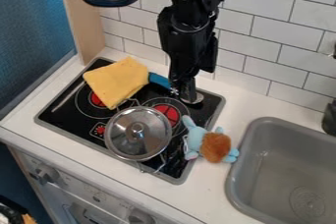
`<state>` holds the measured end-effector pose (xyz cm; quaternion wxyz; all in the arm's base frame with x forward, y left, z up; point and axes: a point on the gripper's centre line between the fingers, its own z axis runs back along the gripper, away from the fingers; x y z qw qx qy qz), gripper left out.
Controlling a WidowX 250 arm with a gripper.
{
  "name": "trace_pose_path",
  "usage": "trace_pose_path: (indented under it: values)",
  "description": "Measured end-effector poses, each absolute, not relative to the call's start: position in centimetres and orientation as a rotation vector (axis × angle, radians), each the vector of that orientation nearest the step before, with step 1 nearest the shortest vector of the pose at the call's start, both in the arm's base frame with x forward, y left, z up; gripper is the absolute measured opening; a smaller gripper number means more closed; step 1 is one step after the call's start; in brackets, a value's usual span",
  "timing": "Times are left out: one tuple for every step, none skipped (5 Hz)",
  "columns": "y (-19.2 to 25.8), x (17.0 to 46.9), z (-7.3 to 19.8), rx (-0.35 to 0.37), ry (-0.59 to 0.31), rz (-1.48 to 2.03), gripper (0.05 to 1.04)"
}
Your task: Move the yellow cloth to bottom of the left burner
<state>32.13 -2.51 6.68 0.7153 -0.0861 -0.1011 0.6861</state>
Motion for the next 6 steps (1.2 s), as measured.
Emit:
trace_pose_path:
  values:
    - [-2.4, 31.8, 5.6, -0.160, -0.195, 1.528, 1.000]
    - [-1.1, 31.9, 5.4, -0.123, -0.192, 1.578, 1.000]
    - [1.8, 32.8, 5.4, -0.095, -0.208, 1.684, 1.000]
    - [5.5, 33.5, 5.7, -0.072, -0.235, 1.811, 1.000]
    - [9.1, 34.4, 4.5, -0.010, -0.243, 1.913, 1.000]
    - [12.5, 35.4, 2.4, 0.064, -0.232, 2.010, 1.000]
